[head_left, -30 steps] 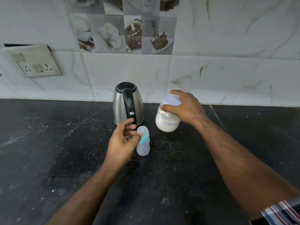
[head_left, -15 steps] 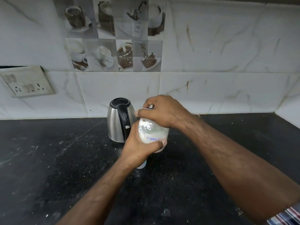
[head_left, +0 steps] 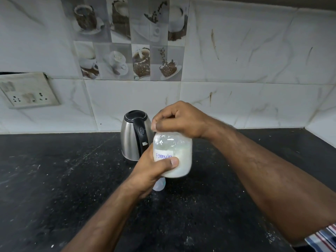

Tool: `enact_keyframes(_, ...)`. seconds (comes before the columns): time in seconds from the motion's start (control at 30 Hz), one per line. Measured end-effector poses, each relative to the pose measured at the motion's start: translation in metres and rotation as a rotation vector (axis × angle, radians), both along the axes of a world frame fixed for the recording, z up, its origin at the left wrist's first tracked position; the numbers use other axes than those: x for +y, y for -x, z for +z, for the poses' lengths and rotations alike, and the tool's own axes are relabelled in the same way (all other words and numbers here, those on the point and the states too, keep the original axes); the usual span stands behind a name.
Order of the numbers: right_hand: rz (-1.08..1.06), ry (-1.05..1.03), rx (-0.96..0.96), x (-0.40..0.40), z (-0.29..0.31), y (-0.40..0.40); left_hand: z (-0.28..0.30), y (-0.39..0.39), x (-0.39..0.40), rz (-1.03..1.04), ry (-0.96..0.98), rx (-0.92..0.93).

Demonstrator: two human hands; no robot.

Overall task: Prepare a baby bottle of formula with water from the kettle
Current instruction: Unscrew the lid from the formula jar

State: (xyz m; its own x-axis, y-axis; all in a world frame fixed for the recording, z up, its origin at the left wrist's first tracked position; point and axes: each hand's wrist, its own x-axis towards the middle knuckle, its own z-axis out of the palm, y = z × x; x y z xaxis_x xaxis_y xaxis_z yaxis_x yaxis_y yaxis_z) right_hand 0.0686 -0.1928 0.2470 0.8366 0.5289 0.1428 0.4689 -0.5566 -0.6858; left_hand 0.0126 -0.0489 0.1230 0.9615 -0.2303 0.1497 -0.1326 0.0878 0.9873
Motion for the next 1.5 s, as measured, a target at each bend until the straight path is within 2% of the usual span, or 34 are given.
enact_keyframes(0.07, 0.072, 0.022, 0.016, -0.003, 0.007, 0.0, 0.003, 0.0, 0.0, 0.011, 0.015, 0.002)
enact_keyframes(0.17, 0.133, 0.059, 0.137, -0.012, 0.02, 0.0, 0.003, -0.003, 0.002, 0.073, -0.059, -0.05)
enact_keyframes(0.3, 0.039, 0.335, 0.053, -0.015, 0.026, -0.003, -0.001, -0.006, 0.005, 0.108, -0.145, -0.057)
enact_keyframes(0.47, 0.146, 0.208, 0.198, -0.024, 0.028, -0.005, 0.0, -0.003, 0.003, 0.12, -0.188, -0.06)
enact_keyframes(0.63, 0.038, 0.402, 0.089, -0.019, 0.022, -0.006, 0.0, -0.001, 0.002, 0.123, -0.218, -0.051)
enact_keyframes(0.8, 0.153, 0.254, 0.226, -0.026, 0.023, -0.007, -0.002, -0.001, 0.001, 0.133, -0.232, -0.047)
enact_keyframes(0.93, 0.006, 0.45, 0.073, -0.021, 0.017, -0.007, -0.001, -0.002, 0.0, 0.127, -0.244, -0.054)
enact_keyframes(1.13, 0.18, 0.233, 0.216, -0.033, 0.02, -0.007, 0.001, -0.004, -0.003, 0.133, -0.252, -0.063)
enact_keyframes(1.2, 0.145, 0.258, 0.218, -0.033, 0.018, -0.006, 0.001, -0.005, -0.003, 0.13, -0.255, -0.064)
enact_keyframes(1.33, -0.01, 0.44, 0.107, -0.028, 0.016, -0.01, -0.001, -0.007, -0.004, 0.13, -0.267, -0.067)
enact_keyframes(1.5, 0.108, 0.254, 0.178, -0.036, 0.022, -0.011, -0.004, -0.008, -0.005, 0.135, -0.241, -0.059)
